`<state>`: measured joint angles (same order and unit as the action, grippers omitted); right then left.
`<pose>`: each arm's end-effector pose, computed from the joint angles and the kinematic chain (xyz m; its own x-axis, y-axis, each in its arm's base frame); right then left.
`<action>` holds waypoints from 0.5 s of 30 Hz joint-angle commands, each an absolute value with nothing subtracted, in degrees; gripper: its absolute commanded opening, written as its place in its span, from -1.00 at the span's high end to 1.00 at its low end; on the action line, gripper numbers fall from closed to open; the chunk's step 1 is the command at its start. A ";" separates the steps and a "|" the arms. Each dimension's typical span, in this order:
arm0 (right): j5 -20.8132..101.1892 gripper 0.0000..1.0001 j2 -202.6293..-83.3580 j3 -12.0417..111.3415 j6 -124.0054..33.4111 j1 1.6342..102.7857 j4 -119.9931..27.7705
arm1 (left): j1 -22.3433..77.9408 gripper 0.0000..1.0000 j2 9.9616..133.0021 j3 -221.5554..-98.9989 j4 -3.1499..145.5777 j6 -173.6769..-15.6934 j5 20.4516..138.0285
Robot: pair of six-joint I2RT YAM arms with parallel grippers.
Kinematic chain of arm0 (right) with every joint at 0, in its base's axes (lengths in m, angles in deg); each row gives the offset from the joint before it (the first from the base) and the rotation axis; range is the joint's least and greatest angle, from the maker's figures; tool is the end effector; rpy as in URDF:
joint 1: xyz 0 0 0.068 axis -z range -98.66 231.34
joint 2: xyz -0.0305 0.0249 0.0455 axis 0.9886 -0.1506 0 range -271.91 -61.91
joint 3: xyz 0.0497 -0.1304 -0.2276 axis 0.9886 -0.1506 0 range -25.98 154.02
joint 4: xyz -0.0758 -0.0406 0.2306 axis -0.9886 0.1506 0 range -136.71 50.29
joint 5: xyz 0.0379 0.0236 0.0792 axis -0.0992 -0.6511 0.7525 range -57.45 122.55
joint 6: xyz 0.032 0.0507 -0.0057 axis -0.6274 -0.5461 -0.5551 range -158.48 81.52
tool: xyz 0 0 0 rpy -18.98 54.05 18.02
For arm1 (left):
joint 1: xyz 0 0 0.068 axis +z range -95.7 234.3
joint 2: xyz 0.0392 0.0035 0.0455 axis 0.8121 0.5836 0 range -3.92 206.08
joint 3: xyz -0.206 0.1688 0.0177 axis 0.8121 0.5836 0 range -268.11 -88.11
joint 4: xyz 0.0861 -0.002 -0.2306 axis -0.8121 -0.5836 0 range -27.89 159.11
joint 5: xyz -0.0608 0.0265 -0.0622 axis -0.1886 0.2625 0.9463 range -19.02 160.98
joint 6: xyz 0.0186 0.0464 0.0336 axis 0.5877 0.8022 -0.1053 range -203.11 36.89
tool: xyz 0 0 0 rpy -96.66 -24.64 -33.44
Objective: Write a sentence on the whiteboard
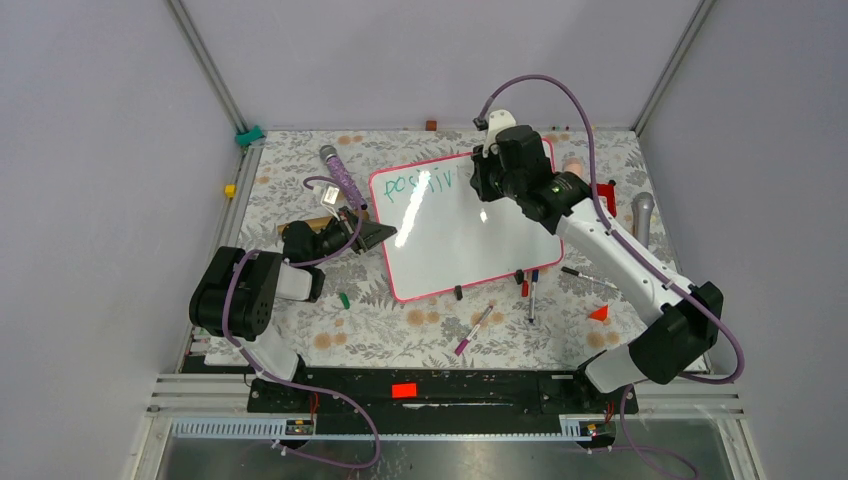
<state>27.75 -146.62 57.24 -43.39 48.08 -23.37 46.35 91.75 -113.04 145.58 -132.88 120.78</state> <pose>0.2811 0.1799 0.3747 -0.3910 -0.1545 -0.9073 -0.4512 0.8914 0.0426 0.2726 -0.0725 0.1843 -0.5790 -0.4167 -0.7008 0.6191 0.3346 -0.7104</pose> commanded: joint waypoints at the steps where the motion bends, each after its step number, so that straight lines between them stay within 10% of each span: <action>1: 28.96 1.00 -145.45 56.10 -44.33 48.49 -24.86 | 46.66 1.00 90.59 -112.65 144.27 -129.25 118.51; 15: 28.77 1.00 -145.08 54.38 -44.52 48.47 -24.08 | 46.65 1.00 90.63 -112.66 144.15 -129.16 118.37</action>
